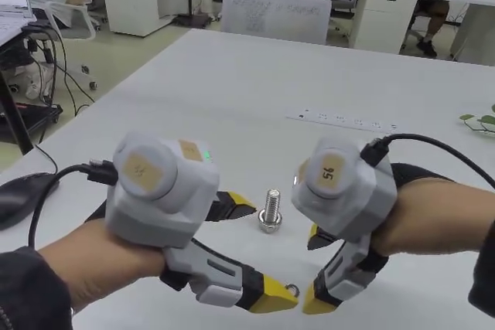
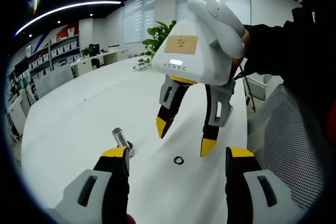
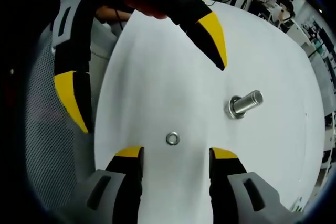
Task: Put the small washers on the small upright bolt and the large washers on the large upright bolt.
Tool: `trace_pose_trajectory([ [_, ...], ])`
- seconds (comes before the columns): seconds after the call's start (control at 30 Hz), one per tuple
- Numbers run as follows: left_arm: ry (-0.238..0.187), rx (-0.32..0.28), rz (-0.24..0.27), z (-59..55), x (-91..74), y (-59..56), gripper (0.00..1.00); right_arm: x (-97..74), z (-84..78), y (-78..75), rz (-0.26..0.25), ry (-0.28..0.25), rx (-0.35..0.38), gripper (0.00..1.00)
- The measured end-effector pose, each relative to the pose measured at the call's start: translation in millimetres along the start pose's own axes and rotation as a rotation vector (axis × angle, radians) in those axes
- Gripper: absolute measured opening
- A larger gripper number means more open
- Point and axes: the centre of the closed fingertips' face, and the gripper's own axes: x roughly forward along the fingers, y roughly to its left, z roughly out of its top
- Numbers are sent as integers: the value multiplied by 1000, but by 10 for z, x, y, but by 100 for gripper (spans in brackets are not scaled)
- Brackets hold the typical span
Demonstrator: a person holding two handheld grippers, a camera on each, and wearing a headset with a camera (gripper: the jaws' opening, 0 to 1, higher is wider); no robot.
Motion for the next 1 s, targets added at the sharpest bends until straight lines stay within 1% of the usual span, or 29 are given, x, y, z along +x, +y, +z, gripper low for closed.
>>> trace_pose_trajectory([
  [0.17,0,0,1,0,1,-1,74,46,4,-12,8,8,-4,50],
  [0.73,-1,-3,3,5,2,9,74,197,0,40,41,34,-15,44],
  [1.0,-1,-4,3,5,2,7,74,242,-14,52,52,43,-10,41],
])
